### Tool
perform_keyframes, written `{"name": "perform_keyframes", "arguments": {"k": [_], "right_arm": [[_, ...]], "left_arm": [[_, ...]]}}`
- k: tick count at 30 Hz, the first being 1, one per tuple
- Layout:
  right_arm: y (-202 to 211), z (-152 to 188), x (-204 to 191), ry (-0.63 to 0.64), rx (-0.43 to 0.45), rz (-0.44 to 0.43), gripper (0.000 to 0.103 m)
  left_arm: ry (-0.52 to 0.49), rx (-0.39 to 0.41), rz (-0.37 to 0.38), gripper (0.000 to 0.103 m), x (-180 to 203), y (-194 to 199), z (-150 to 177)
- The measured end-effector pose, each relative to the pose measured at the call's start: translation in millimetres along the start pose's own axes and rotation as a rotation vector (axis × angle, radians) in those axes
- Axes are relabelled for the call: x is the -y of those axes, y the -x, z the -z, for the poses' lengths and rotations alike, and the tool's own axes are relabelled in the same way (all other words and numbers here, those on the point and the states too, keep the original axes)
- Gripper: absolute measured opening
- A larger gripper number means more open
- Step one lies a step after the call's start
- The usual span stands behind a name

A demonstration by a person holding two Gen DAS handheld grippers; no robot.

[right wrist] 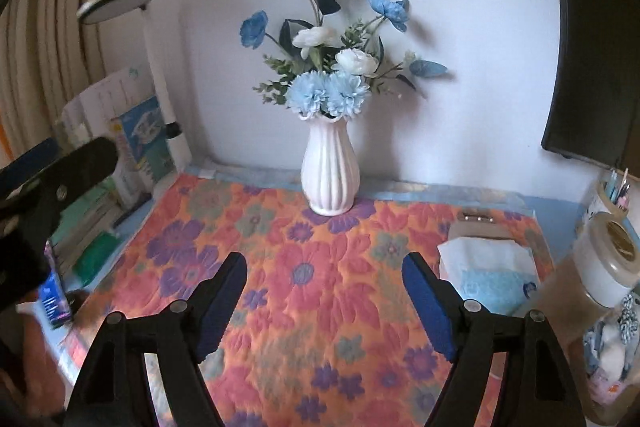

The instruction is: Organize soft objects

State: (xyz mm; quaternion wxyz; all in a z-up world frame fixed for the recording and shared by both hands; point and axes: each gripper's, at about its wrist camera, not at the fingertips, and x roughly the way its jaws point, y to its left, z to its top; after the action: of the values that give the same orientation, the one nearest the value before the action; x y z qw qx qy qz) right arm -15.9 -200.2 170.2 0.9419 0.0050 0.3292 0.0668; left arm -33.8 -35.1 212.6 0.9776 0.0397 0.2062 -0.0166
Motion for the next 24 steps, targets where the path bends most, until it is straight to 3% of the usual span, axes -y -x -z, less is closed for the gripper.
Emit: {"name": "perform_keyframes", "arguments": {"k": [7, 12, 16, 24], "right_arm": [[-50.9, 10.4, -4.8, 0.002, 0.014, 0.068, 0.079], [-83.7, 23.5, -0.6, 0.004, 0.003, 0.114, 0.079], [-110.8, 36.1, 7.1, -0.031, -0.029, 0.137, 0.079], [-129.1, 49.1, 18.5, -0.058, -0.043, 0.159, 0.079]], "left_arm": [[0.047, -0.054, -0.012, 0.103, -10.9, -49.8, 34.2], [0.056, -0.153, 0.015, 0.103, -5.1, -91.4, 64.7], [0.036, -0.227, -0.007, 0.103, -0.1, -118.1, 87.1], [0.022, -0.226, -0.003, 0.103, 1.5, -134.3, 112.9]]}}
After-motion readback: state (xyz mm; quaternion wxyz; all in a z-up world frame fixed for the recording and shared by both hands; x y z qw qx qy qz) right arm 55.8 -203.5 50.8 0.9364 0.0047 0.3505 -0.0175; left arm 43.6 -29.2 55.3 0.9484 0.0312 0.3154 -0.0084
